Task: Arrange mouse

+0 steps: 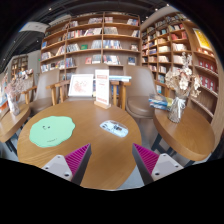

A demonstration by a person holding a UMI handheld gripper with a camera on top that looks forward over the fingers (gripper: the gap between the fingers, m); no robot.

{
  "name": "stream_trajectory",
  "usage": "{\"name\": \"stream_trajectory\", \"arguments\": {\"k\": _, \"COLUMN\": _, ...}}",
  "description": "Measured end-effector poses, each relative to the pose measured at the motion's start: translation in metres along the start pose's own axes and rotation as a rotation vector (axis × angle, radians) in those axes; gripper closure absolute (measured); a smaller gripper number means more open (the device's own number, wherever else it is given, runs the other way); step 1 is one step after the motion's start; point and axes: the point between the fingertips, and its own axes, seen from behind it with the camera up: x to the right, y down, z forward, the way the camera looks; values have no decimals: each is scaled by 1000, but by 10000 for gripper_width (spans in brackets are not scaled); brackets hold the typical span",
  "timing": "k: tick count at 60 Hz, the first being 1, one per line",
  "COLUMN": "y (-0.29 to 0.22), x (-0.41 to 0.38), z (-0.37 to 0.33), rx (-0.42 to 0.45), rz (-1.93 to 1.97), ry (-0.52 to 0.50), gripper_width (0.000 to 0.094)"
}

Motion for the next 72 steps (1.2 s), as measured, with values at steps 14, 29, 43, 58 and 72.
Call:
{"name": "stream_trajectory", "arguments": {"k": 14, "y": 1, "x": 23, "z": 58, "rx": -57, "rz": 3, "ry": 12, "gripper_width": 85}}
{"name": "stream_trajectory", "arguments": {"k": 29, "y": -2, "x": 27, "z": 110, "rx": -127, "rz": 15, "ry": 9, "gripper_width": 82}}
{"name": "stream_trajectory", "arguments": {"k": 43, "y": -22, "x": 29, "z": 147, "rx": -154, "rz": 25, "ry": 13, "gripper_width": 81}}
{"name": "stream_trajectory", "arguments": {"k": 58, "y": -37, "x": 46, "z": 181, "rx": -164, "rz": 56, "ry": 52, "gripper_width": 93}}
{"name": "stream_trajectory", "arguments": {"k": 72, "y": -39, "x": 49, "z": 185, "rx": -172, "rz": 56, "ry": 74, "gripper_width": 486}}
